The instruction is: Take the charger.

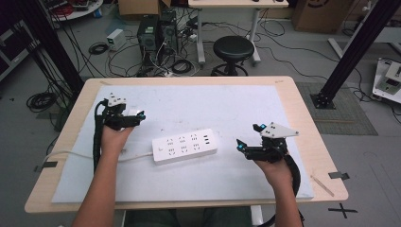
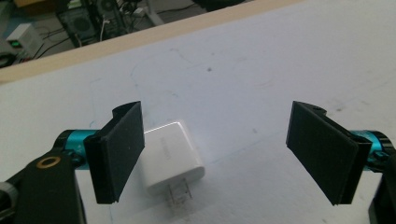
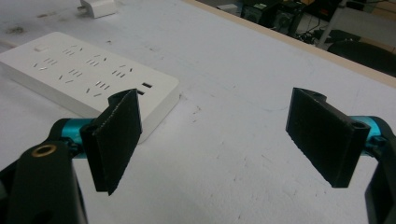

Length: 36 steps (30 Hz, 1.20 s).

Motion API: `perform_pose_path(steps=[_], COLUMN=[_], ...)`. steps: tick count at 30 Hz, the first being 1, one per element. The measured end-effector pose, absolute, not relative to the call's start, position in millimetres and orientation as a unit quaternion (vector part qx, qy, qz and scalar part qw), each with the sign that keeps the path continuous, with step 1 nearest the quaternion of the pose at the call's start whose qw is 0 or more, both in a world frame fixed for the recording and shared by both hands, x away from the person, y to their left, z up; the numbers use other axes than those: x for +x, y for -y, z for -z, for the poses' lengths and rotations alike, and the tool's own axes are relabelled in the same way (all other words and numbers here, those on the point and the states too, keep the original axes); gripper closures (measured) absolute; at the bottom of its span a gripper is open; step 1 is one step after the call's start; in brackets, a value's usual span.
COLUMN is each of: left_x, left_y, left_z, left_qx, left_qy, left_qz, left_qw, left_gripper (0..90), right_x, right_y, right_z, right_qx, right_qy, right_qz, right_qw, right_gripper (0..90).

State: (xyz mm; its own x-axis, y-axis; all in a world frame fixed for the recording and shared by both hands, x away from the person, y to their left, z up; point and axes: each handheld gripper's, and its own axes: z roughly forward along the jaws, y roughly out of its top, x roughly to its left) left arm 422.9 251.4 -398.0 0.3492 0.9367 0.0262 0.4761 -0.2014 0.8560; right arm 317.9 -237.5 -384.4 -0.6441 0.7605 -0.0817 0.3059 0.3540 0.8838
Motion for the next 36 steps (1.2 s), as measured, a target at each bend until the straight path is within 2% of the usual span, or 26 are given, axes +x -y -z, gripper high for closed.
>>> perform_pose_path(steps=[8, 21, 30, 36], left_x=[445.8, 455.5, 457.2, 457.6], left_y=[-258.1, -261.0, -260.2, -260.1], left_z=[425.7, 440.8, 445.2, 446.0], left_qx=[0.709, 0.710, 0.716, 0.718], left_qy=[-0.538, -0.550, -0.552, -0.552], left_qz=[-0.279, -0.275, -0.269, -0.265], left_qw=[0.360, 0.343, 0.331, 0.330], left_gripper=[19.4, 19.4, 22.5, 27.9], right_x=[317.9, 319.3, 318.9, 318.9], right_y=[235.2, 231.5, 231.3, 232.7], right_z=[386.2, 387.5, 387.8, 389.2], right_qx=[0.342, 0.346, 0.349, 0.348], right_qy=[-0.784, -0.786, -0.785, -0.785], right_qz=[-0.454, -0.449, -0.449, -0.450], right_qw=[0.248, 0.246, 0.246, 0.245], right_gripper=[18.6, 18.7, 18.6, 18.7])
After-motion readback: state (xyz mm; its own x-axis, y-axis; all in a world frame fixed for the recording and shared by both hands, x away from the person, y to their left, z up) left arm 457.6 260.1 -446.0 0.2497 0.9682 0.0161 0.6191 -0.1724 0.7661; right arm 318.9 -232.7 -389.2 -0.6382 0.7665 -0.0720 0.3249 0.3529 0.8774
